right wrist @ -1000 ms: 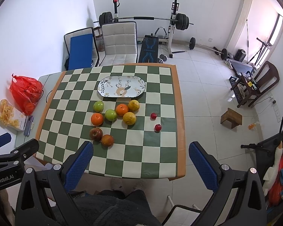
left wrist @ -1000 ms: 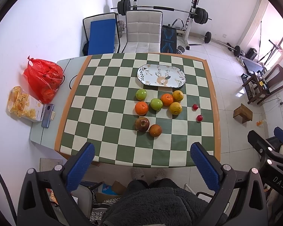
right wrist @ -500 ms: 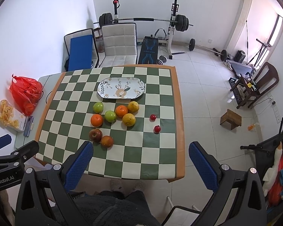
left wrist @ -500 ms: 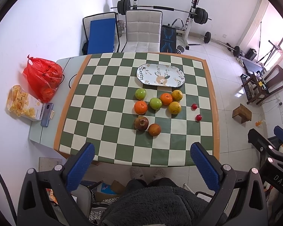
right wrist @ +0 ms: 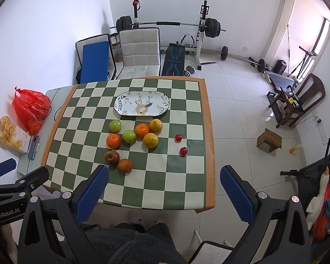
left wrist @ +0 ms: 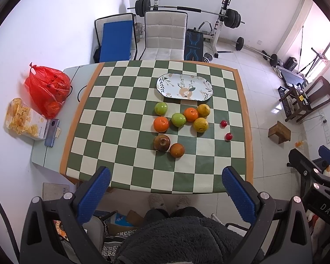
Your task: Organize fruits
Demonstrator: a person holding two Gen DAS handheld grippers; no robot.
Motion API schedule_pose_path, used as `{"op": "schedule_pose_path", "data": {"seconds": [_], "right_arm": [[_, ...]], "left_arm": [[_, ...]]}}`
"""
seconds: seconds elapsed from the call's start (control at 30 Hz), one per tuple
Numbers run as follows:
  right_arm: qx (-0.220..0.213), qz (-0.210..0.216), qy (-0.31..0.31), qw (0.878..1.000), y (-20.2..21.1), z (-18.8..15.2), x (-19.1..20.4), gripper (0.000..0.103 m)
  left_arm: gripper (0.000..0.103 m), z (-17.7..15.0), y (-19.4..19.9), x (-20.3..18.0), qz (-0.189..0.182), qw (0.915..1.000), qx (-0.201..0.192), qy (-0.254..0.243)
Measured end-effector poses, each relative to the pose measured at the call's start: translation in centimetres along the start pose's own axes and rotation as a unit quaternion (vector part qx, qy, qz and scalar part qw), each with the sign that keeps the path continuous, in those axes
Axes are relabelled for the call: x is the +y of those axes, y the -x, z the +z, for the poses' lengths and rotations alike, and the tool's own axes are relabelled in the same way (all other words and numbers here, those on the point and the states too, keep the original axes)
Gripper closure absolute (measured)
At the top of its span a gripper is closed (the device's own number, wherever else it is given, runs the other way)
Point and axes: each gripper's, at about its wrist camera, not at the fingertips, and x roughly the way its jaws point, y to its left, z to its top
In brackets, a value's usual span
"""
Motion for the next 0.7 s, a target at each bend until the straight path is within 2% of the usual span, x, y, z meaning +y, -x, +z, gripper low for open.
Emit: {"op": "schedule_pose_path", "data": {"seconds": [0.17, 0.3, 0.4, 0.5, 0.57, 0.7], "right_arm": [[0.001, 0.002, -0.002, 1.000, 0.0, 0.1, -0.3, 0.000], [-0.008, 0.005, -0.007, 1.000, 0.0, 0.4, -0.5, 0.000], [-0.040, 0.024, -0.018, 0.999, -0.9, 1.0, -0.7, 0.000], [-0.027, 0.052, -0.029, 0.998, -5.1, 1.5, -0.5, 0.000], [-0.001, 0.082, -0.041, 0.996, -8.9, 1.9, 0.0, 0.000], [0.061, 0.108, -0.060, 0.990, -17.3, 1.6, 2.4, 0.000]], "left_arm": [[0.000, 0.0, 0.0, 0.0, 0.000, 1.0000, 0.000, 0.002], [0.000, 0.6, -0.1, 0.3, 0.029, 0.9988, -0.036, 0.018], [0.000, 1.1, -1.8, 1.2, 0.093, 0.9925, -0.075, 0.024], [0.000, 2.1, -5.1, 1.7, 0.162, 0.9828, -0.087, 0.020], [0.000, 3.2, -8.2, 3.5, 0.186, 0.9800, -0.069, 0.011], [0.000, 4.8, -15.4, 5.8, 0.172, 0.9850, 0.009, -0.012]]}}
